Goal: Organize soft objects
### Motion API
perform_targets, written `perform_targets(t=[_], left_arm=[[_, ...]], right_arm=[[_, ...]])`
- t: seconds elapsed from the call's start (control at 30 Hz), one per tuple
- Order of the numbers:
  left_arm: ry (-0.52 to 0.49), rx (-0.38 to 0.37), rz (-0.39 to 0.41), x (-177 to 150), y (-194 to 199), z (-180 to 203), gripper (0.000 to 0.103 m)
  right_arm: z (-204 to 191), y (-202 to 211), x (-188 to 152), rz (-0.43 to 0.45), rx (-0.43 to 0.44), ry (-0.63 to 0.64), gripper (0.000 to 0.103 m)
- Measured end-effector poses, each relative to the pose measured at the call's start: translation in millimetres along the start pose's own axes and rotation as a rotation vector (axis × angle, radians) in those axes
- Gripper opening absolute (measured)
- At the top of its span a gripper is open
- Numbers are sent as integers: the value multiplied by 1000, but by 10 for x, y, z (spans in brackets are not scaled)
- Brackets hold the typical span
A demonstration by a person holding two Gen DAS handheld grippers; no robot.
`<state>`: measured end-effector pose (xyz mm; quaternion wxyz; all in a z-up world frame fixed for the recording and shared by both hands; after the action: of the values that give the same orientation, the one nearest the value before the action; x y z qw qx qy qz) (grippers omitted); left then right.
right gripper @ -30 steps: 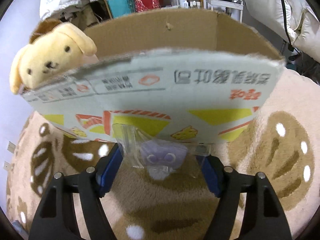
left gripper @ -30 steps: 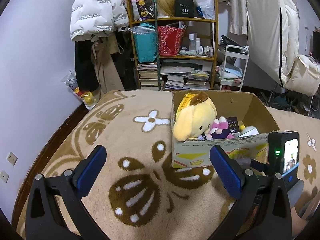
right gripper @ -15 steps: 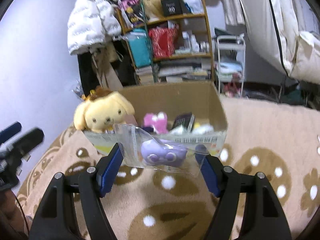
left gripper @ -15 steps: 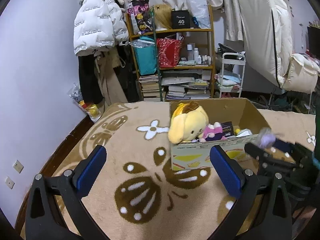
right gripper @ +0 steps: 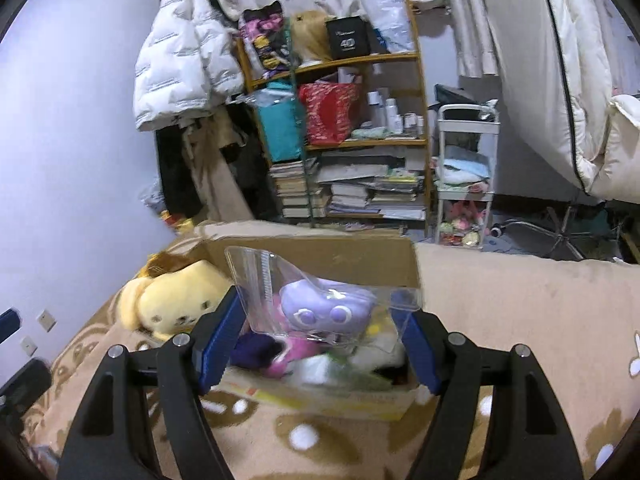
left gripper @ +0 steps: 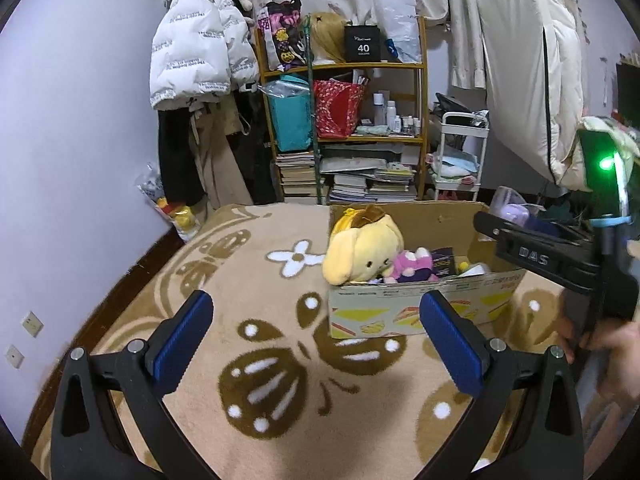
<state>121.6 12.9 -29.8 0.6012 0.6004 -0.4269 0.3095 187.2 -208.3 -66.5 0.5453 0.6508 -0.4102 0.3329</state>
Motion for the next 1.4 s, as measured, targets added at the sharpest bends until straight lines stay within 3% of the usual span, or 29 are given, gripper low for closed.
perform_targets(t=[0.2,0.3,0.47,0.63,1.1,1.4], left_arm=[[5,39,30,14,86,-27,102],[-7,57,38,1,112,-27,102],[-24,85,61,8,175,-35,102],[-2,76,77,22,277,-62,102],[-27,50,118,34,520,43,102],[-32,44,111,-44,505,73,102]], right_arm=[[75,-100,-71,-74,0,10,80],[59,-48,-58,-60,10,29,90],[29,93,-1,-41,10,47,91],[28,423,71,13,-11,66,103],[-48,1256,76,107,-12,116,103],[-59,1409,-64,112,-26,159,103]])
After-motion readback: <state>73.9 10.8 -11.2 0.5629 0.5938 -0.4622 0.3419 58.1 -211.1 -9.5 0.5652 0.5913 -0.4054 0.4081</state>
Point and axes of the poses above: each gripper's, at about its wrist camera, not at the fingertips, and y roughly against the way its jaws point, z to its right, x to its top, the point moved 5 cm from there along -y, roughly the way its jaws point, and after that the axes turned 7 degrees about z, right-handed, at the moved point
